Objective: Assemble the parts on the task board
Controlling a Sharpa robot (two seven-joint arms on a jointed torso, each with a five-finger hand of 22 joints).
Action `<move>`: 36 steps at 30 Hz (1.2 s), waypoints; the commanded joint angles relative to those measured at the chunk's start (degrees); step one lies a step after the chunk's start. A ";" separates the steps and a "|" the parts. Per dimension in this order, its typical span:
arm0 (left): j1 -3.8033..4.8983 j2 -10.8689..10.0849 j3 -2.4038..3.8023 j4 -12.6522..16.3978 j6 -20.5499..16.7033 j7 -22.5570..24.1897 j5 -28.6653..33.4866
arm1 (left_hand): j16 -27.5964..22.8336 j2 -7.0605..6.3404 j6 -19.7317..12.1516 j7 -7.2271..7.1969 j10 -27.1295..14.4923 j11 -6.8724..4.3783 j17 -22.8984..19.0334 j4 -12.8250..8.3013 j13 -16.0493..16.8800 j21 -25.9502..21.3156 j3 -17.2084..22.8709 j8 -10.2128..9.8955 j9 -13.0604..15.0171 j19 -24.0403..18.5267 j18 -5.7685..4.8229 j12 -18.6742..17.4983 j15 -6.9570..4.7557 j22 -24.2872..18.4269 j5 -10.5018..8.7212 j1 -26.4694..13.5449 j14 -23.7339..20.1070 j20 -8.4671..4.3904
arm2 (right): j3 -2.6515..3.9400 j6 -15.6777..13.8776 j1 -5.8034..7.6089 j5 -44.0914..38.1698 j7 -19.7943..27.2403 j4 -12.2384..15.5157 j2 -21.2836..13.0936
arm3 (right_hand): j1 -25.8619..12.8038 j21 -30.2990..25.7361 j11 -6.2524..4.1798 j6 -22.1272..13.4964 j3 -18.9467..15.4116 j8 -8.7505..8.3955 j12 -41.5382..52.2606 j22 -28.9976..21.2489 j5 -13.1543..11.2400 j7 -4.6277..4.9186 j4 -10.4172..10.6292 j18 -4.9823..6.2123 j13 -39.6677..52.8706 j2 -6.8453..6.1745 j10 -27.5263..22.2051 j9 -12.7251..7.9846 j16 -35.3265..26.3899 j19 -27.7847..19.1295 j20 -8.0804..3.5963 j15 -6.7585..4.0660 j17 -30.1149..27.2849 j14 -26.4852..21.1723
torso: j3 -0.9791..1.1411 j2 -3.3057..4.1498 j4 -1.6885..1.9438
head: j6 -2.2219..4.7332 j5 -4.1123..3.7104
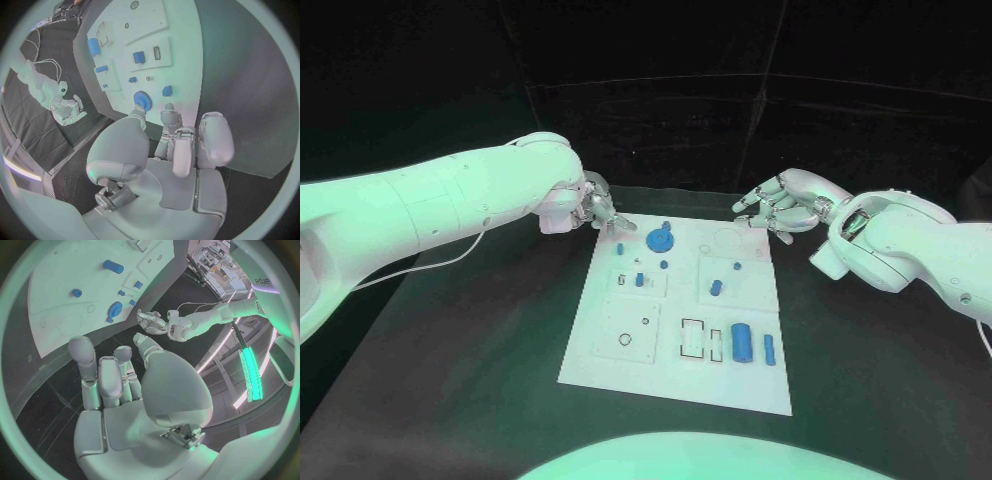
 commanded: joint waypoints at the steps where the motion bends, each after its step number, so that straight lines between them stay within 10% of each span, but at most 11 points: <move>1: -0.45 1.34 -0.07 -1.92 3.50 0.18 -3.53 | 0.19 0.10 0.52 -0.05 0.38 -0.31 15.09 -0.06 0.14 0.14 -0.41 0.48 -0.11 0.15 -0.33 0.29 -0.14 0.17 -0.20 0.71 6.04 0.42 | 0.04 0.20 0.11 0.18 0.28 0.18 0.15 | -0.25 -0.22 -0.07 -0.44 0.11 0.22 -0.14 -0.02 -0.31 0.08 0.10 0.93 -0.05 -0.20 -0.52 -0.09 -0.26 -0.41 -0.16 -0.15 0.01 0.34 | 0.02 0.01 -0.02 | -0.14 -0.01; 36: -2.75 5.14 -0.12 -6.20 4.61 -0.09 -4.44 | 0.19 4.32 2.32 -0.71 1.24 -0.93 15.09 -3.17 0.86 0.50 0.79 1.82 -0.05 0.39 -0.43 1.26 -0.66 0.93 -0.15 7.31 6.04 -0.03 | 0.04 0.56 0.11 0.17 0.26 0.28 0.51 | -0.10 -0.29 -0.07 -0.47 0.25 0.27 -0.10 -0.05 -0.18 0.10 0.05 0.93 -0.04 -0.11 -0.53 -0.08 -0.28 -0.41 -0.15 -0.15 0.03 0.35 | 0.02 -0.06 0.04 | -0.90 -0.12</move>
